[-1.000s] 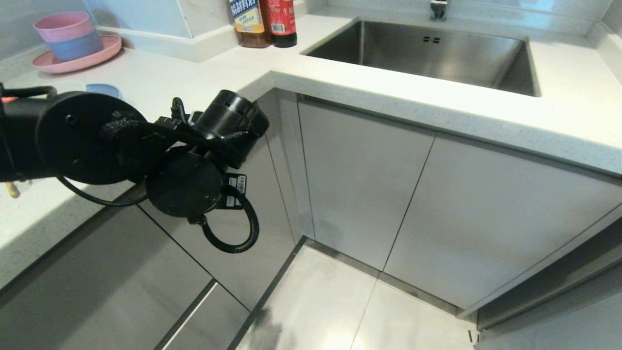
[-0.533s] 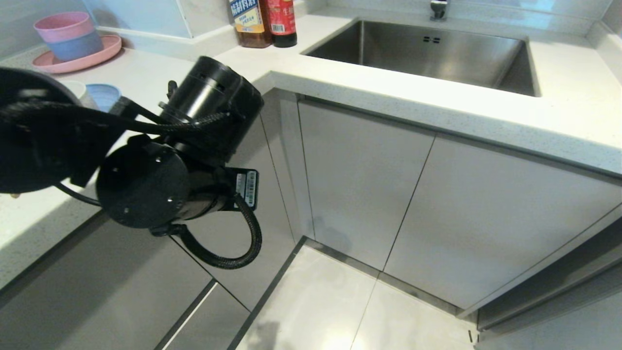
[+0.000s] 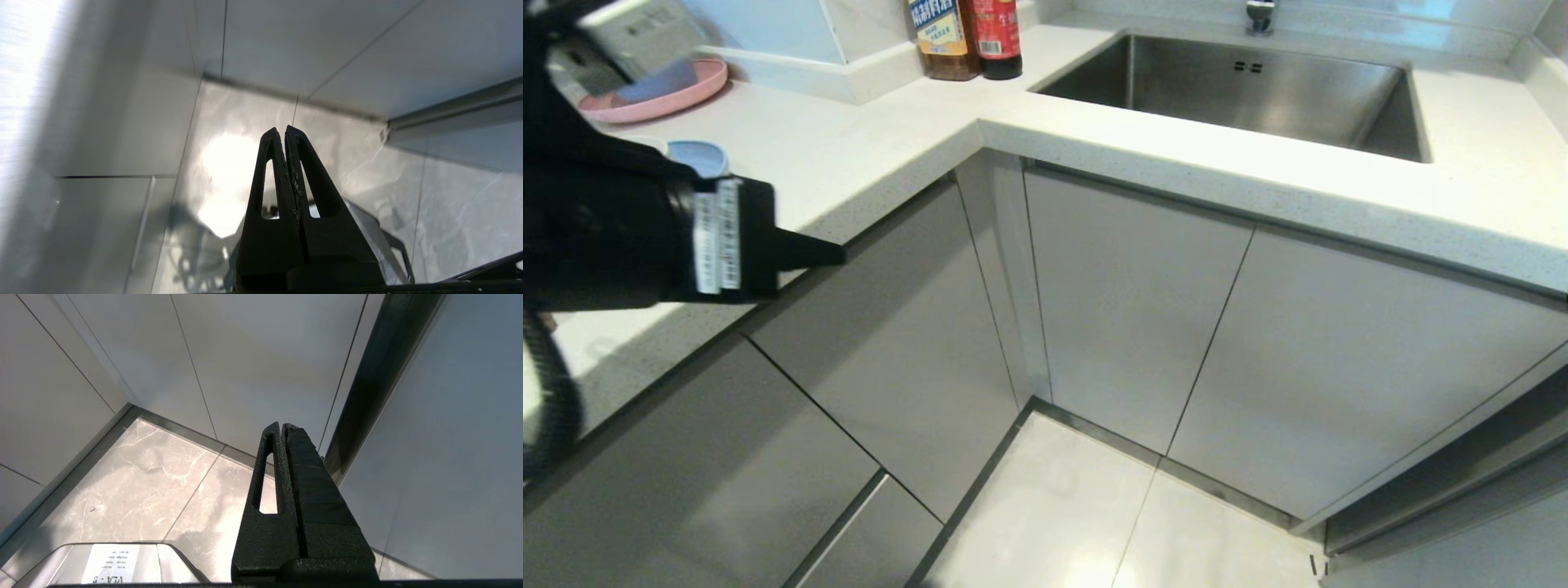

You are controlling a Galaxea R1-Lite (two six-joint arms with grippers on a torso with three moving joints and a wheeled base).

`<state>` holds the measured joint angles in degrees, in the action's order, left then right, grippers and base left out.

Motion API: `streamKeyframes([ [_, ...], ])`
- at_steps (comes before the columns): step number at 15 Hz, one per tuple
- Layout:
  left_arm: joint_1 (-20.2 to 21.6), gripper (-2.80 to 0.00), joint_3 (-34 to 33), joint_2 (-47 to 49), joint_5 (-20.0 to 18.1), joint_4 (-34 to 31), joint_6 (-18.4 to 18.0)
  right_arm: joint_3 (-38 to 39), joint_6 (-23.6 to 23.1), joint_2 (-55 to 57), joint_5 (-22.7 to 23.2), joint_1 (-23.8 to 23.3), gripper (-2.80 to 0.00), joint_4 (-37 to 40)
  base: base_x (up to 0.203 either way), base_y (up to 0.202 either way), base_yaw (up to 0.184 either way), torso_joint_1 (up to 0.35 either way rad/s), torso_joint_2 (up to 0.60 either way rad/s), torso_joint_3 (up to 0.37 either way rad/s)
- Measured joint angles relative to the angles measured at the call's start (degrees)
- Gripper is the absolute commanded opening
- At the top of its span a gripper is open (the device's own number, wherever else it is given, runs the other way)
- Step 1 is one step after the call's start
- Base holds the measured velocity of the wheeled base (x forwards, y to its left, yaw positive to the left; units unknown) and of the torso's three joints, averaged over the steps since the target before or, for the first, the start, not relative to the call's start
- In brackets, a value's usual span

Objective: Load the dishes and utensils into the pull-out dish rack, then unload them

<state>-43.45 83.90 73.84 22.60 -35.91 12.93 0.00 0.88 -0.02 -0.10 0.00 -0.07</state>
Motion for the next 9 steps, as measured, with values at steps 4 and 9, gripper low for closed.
streamKeyframes([
  [4, 15.47, -2.80, -1.37, -9.87, -13.96, -0.13, -6.19, 0.00, 0.00, 0.00, 0.00, 0.00, -2.80, 0.00, 0.000, 0.000, 0.000, 0.000, 0.00, 0.000],
  [9, 32.95, -2.80, -9.10, -26.50, -24.16, -0.11, -15.22, 0.00, 0.00, 0.00, 0.00, 0.00, -2.80, 0.00, 0.000, 0.000, 0.000, 0.000, 0.00, 0.000],
])
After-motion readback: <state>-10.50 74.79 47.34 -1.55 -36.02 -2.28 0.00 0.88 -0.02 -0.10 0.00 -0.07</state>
